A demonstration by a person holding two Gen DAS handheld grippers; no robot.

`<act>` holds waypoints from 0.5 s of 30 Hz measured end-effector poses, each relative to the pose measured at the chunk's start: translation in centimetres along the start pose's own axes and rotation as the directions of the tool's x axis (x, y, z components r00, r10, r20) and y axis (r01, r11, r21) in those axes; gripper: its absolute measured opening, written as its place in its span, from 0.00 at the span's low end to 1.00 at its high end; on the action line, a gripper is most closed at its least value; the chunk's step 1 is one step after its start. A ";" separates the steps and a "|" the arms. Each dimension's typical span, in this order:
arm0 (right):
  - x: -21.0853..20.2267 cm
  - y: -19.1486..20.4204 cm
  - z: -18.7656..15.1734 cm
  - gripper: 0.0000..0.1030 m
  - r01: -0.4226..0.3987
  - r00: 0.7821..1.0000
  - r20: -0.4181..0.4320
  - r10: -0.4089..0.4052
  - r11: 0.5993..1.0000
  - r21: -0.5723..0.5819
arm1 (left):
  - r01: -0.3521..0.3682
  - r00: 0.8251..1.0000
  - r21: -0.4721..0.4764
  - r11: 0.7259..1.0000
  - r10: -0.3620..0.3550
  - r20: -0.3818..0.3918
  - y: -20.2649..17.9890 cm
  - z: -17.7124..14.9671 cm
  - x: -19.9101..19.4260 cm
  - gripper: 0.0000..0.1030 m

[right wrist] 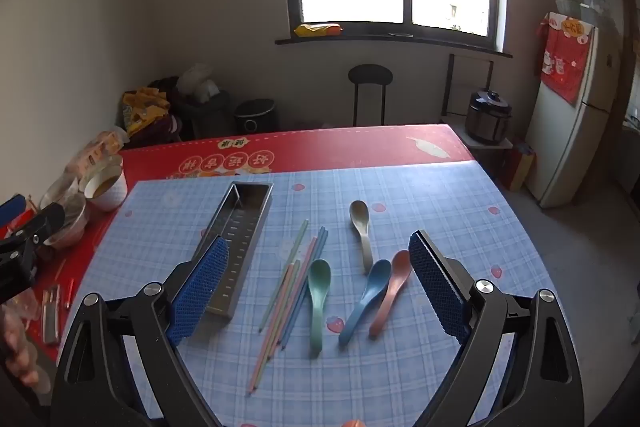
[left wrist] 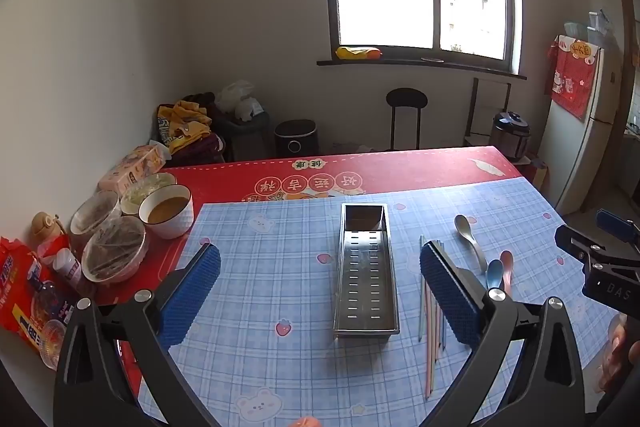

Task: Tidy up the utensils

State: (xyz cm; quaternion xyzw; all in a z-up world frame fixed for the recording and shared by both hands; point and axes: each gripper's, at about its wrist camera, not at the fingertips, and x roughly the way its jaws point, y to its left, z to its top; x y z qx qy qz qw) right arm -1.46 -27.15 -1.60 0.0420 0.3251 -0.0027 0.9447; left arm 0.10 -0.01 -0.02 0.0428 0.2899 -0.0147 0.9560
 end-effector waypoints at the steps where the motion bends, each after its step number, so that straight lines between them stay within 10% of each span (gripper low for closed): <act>1: 0.0 0.0 0.0 0.86 0.001 1.000 0.000 -0.001 1.000 0.000 | 0.004 1.000 -0.003 1.000 -0.004 0.003 0.0 0.0 0.0 0.95; 15: 0.0 -0.1 -0.1 0.86 -0.004 1.000 -0.001 0.004 1.000 0.005 | 0.007 1.000 0.002 1.000 -0.007 0.015 -0.4 0.2 0.1 0.95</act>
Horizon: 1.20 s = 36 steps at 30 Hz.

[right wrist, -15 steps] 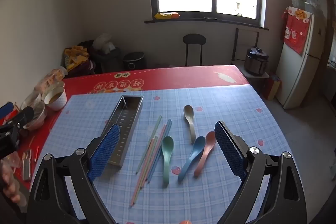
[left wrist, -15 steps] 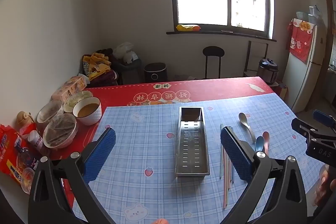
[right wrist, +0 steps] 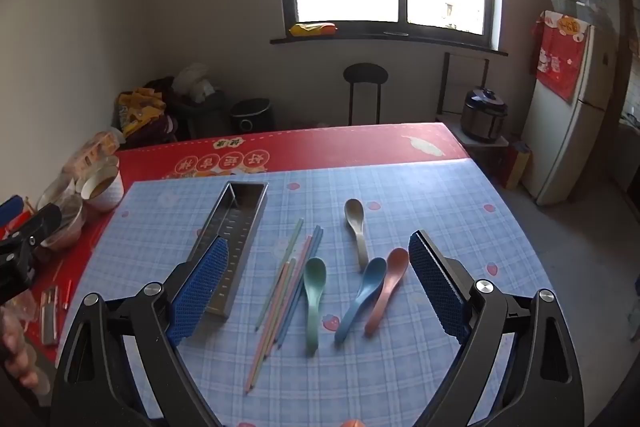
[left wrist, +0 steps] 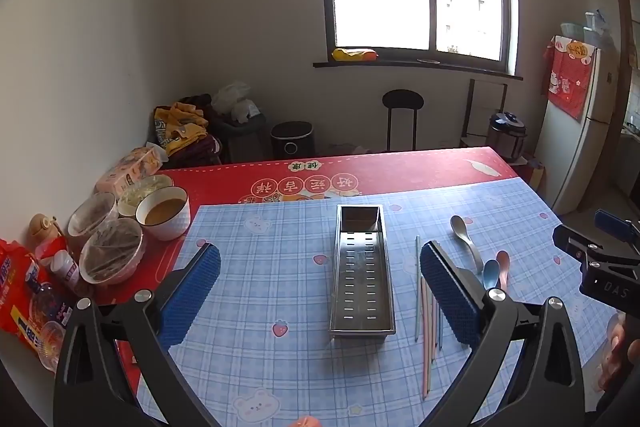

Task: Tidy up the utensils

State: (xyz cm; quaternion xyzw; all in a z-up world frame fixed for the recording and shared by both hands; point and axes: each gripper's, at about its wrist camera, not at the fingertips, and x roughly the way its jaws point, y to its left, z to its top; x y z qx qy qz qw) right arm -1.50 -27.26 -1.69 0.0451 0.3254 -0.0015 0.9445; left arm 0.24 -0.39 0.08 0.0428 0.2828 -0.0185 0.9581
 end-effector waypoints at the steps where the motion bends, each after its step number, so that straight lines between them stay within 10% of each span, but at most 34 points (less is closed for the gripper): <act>1: -0.1 0.0 0.0 0.86 0.000 1.000 0.000 0.000 1.000 0.000 | 0.001 1.000 0.000 1.000 -0.001 0.001 0.0 0.1 -0.1 0.95; 36: -1.1 -0.3 0.0 0.86 0.009 1.000 0.008 -0.009 1.000 0.000 | 0.003 0.999 0.000 1.000 -0.003 0.035 0.1 0.2 -1.7 0.95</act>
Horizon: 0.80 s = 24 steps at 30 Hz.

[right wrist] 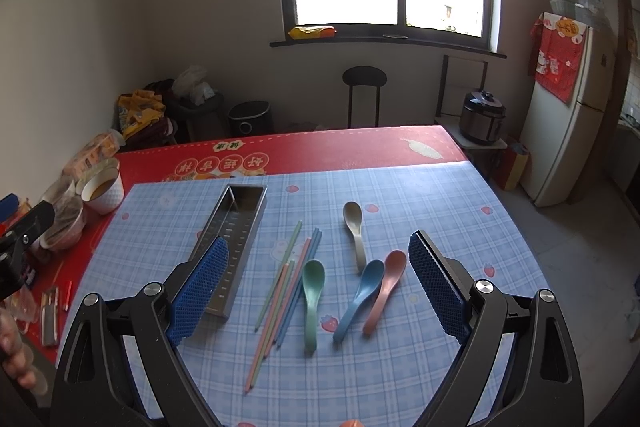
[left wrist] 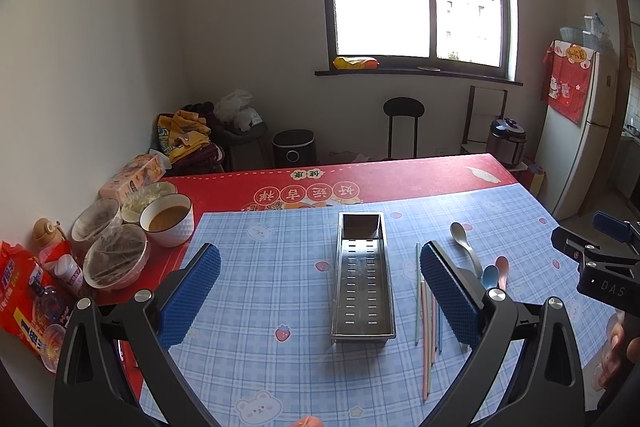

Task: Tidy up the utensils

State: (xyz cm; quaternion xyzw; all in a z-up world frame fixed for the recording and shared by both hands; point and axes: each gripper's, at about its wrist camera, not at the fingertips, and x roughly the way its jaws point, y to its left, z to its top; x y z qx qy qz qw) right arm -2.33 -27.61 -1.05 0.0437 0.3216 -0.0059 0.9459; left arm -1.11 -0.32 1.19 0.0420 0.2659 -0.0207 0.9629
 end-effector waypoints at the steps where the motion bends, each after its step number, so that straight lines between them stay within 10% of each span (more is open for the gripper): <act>1: -0.1 -0.2 0.0 0.86 0.000 1.000 -0.001 0.000 1.000 0.001 | 0.000 1.000 0.000 1.000 0.000 -0.001 0.1 0.1 0.1 0.95; 24: 0.1 -0.1 -0.1 0.86 -0.001 1.000 -0.002 0.001 1.000 0.000 | 0.003 1.000 -0.002 1.000 -0.003 -0.007 -0.1 0.3 0.5 0.95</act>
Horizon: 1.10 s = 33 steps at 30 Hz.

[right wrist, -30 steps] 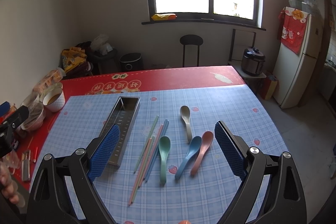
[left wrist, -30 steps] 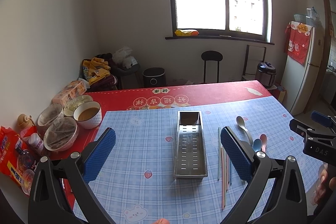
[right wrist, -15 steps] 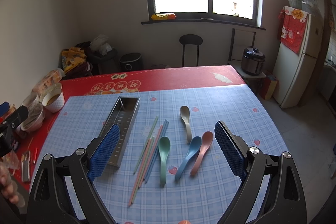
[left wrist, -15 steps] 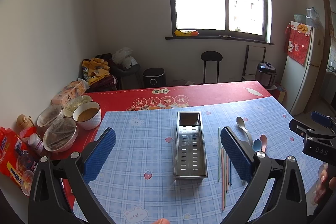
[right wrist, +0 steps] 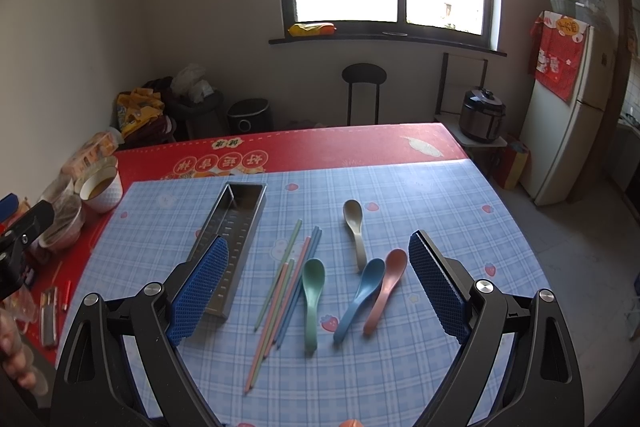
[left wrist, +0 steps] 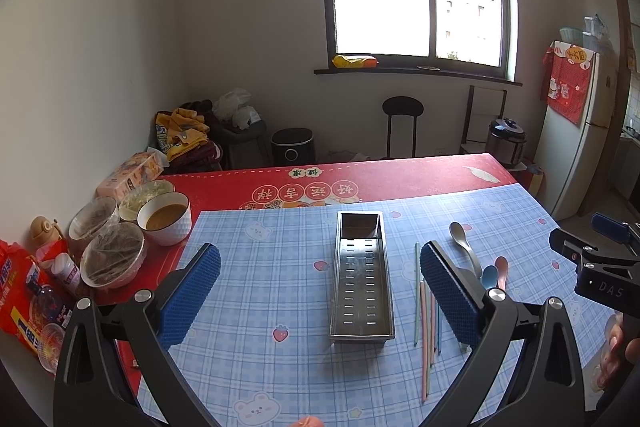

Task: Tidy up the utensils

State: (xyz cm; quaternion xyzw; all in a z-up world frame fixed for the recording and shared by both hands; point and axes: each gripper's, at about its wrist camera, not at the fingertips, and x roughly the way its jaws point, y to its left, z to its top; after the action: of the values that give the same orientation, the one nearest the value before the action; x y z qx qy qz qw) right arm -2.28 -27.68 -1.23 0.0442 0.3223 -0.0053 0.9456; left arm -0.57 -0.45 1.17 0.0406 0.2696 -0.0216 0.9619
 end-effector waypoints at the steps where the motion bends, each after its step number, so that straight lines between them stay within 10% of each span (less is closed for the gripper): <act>1: -0.1 -0.2 0.0 0.86 0.000 1.000 0.000 0.000 1.000 0.000 | 0.000 1.000 0.000 1.000 0.000 0.000 -0.1 -0.1 0.0 0.95; 23: 1.5 -2.0 0.2 0.86 -0.090 0.996 0.001 0.090 0.991 0.100 | 0.073 0.997 -0.029 0.997 -0.074 -0.026 2.0 0.4 1.3 0.93; 33: 4.4 -1.8 -0.9 0.86 -0.007 0.997 -0.078 0.013 0.998 0.066 | 0.317 0.930 -0.001 0.949 -0.311 -0.196 1.3 -2.6 6.8 0.51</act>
State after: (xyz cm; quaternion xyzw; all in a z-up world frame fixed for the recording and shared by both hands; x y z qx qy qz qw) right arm 0.55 -29.33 -4.80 0.0770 0.3585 -0.0095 0.9303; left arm 4.01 0.90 -4.53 0.0136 0.3644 -0.1750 0.9145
